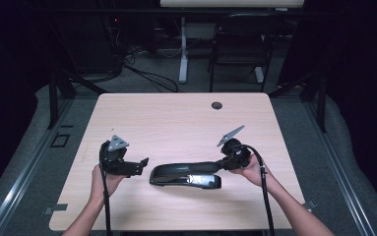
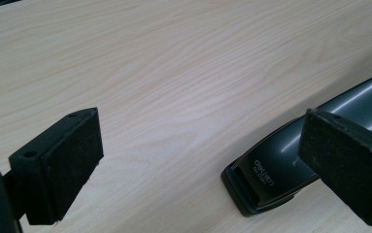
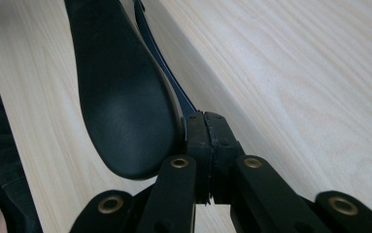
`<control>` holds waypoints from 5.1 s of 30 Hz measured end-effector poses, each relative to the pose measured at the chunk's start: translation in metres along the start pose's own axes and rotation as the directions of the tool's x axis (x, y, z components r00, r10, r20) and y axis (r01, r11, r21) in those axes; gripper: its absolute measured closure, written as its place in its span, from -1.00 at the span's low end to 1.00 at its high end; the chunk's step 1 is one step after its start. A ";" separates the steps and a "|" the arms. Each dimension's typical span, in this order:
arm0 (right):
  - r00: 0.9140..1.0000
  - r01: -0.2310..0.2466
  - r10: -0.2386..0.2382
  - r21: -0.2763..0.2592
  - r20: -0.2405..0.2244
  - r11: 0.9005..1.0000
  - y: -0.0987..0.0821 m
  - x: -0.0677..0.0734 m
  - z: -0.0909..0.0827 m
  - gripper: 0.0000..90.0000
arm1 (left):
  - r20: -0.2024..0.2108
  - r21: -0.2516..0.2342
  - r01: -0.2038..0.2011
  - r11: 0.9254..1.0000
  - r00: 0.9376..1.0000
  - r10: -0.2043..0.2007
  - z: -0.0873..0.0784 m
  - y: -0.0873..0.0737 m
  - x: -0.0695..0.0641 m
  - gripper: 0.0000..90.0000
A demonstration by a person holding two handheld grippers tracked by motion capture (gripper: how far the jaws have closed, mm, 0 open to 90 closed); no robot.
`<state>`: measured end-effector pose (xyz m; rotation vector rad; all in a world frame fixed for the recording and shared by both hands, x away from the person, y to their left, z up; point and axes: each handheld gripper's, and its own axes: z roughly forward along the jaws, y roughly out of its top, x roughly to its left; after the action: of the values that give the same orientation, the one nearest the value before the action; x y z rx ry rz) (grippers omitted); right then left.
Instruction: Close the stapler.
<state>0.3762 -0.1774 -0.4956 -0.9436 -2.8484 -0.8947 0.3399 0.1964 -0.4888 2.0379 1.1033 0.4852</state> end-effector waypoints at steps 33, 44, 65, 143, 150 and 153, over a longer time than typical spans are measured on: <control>0.994 0.042 -0.031 -0.108 0.104 0.993 0.006 0.005 -0.031 0.96 | -0.007 -0.001 -0.006 1.000 1.000 0.006 0.001 0.001 0.000 -0.99; 0.991 0.130 -0.127 -0.076 0.044 0.989 0.010 0.024 -0.024 0.97 | -0.009 0.003 -0.010 1.000 1.000 0.010 0.002 0.001 0.000 -0.99; 0.992 0.119 -0.119 0.008 0.043 0.993 0.005 0.018 -0.005 1.00 | -0.011 0.013 -0.021 1.000 1.000 0.021 0.004 0.001 -0.002 -0.99; 0.962 0.026 0.020 -0.165 0.274 0.986 -0.016 -0.003 -0.064 -0.63 | -0.011 0.008 -0.016 1.000 1.000 0.016 0.001 -0.002 0.002 -0.99; 0.949 -0.031 0.084 -0.175 0.305 0.984 -0.035 -0.015 -0.070 -0.67 | -0.011 0.010 -0.016 1.000 1.000 0.016 0.001 -0.002 0.002 -0.99; 0.941 -0.056 0.111 -0.174 0.320 0.983 -0.045 -0.020 -0.071 -0.68 | -0.010 0.015 -0.014 1.000 1.000 0.014 0.001 -0.002 0.003 -0.99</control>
<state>0.3565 -0.2548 -0.4632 -1.3411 -3.0071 -1.0656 0.3413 0.1988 -0.4911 2.0592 1.1021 0.4958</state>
